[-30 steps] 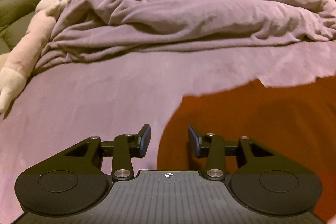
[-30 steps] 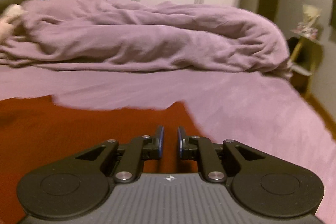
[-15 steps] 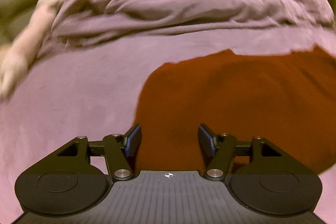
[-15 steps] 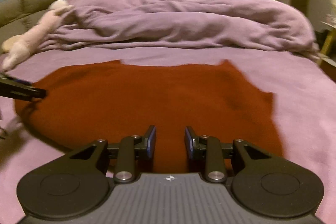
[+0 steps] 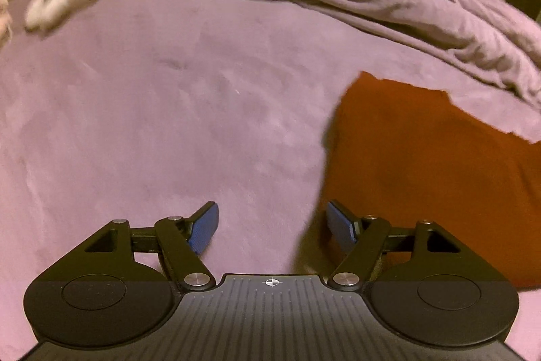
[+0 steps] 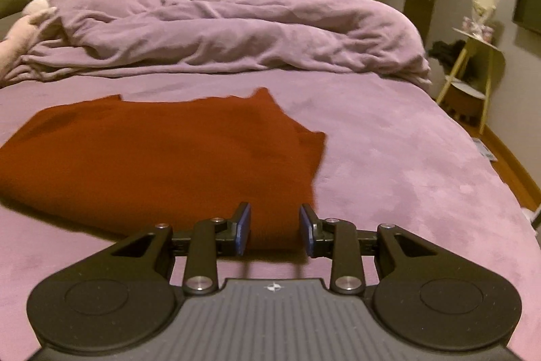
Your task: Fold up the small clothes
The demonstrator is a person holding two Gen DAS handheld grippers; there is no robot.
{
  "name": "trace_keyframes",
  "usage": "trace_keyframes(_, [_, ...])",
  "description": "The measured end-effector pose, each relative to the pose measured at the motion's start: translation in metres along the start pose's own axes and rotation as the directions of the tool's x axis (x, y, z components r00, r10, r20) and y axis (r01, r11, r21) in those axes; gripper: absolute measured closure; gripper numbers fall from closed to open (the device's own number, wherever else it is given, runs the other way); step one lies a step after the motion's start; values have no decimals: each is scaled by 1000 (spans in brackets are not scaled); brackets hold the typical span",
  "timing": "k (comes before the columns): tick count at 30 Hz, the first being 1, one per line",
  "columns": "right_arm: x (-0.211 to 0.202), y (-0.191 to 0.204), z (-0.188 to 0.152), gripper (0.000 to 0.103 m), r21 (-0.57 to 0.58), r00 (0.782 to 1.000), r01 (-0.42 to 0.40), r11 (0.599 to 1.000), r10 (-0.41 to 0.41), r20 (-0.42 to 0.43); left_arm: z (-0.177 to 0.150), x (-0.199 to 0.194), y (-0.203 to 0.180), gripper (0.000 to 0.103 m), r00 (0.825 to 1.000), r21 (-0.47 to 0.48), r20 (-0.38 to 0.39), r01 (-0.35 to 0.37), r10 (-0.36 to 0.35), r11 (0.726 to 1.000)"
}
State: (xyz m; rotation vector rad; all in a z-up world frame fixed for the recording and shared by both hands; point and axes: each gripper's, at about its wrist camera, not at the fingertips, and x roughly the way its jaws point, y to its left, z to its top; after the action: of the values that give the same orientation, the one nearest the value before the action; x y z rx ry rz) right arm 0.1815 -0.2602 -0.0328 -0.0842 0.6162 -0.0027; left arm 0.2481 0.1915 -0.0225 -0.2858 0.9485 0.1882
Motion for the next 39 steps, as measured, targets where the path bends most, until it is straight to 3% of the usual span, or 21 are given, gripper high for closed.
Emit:
trace_keyframes(4, [-7, 21, 4, 67, 11, 998, -54, 998, 54, 20, -4, 1, 2, 27, 990, -41, -68, 124, -126, 991])
trace_keyframes(11, [-5, 60, 6, 67, -36, 991, -133, 990, 134, 10, -4, 18, 3, 28, 970, -97, -120, 201, -212, 975])
trace_keyframes(14, [2, 68, 5, 67, -37, 991, -136, 990, 136, -10, 1, 25, 6, 38, 953, -134, -137, 254, -271, 958])
trace_keyframes(16, [5, 70, 4, 67, -14, 989, -148, 989, 148, -27, 4, 31, 9, 48, 934, -178, -151, 296, -323, 939])
trace_keyframes(17, [6, 71, 4, 67, -8, 988, -151, 988, 151, -29, 5, 34, 11, 59, 923, -201, -157, 318, -351, 927])
trace_keyframes(18, [7, 72, 4, 67, -6, 987, -155, 988, 154, -32, 7, 36, 12, 61, 911, -221, -163, 340, -379, 914])
trace_keyframes(20, [6, 75, 3, 67, -17, 986, -164, 986, 163, -31, 11, 39, 14, 58, 907, -230, -166, 347, -388, 909])
trace_keyframes(22, [7, 76, 3, 67, -23, 985, -171, 985, 170, -30, 13, 39, 16, 46, 916, -226, -142, 340, -376, 913])
trace_keyframes(24, [8, 77, 2, 67, -22, 983, -180, 983, 179, -31, 15, 42, 18, 34, 909, -252, -124, 358, -397, 899])
trace_keyframes(28, [13, 80, 3, 67, -19, 981, -192, 981, 192, -41, 16, 57, 18, 31, 867, -328, -144, 413, -477, 850])
trace_keyframes(32, [17, 91, 6, 68, -45, 979, -203, 978, 202, -37, 20, 67, 6, 32, 856, -307, -153, 433, -493, 847])
trace_keyframes(34, [22, 96, 8, 68, -63, 979, -199, 978, 196, -44, 23, 69, 2, 42, 859, -300, -156, 428, -487, 852])
trace_keyframes(35, [25, 98, 9, 68, -63, 979, -199, 978, 196, -52, 24, 70, 1, 57, 860, -294, -156, 429, -486, 854])
trace_keyframes(38, [35, 104, 10, 68, -68, 981, -183, 981, 177, -76, 26, 70, 1, 71, 859, -292, -154, 433, -489, 853])
trace_keyframes(39, [38, 105, 10, 67, -67, 982, -178, 982, 173, -78, 26, 70, 2, 71, 856, -293, -151, 438, -494, 850])
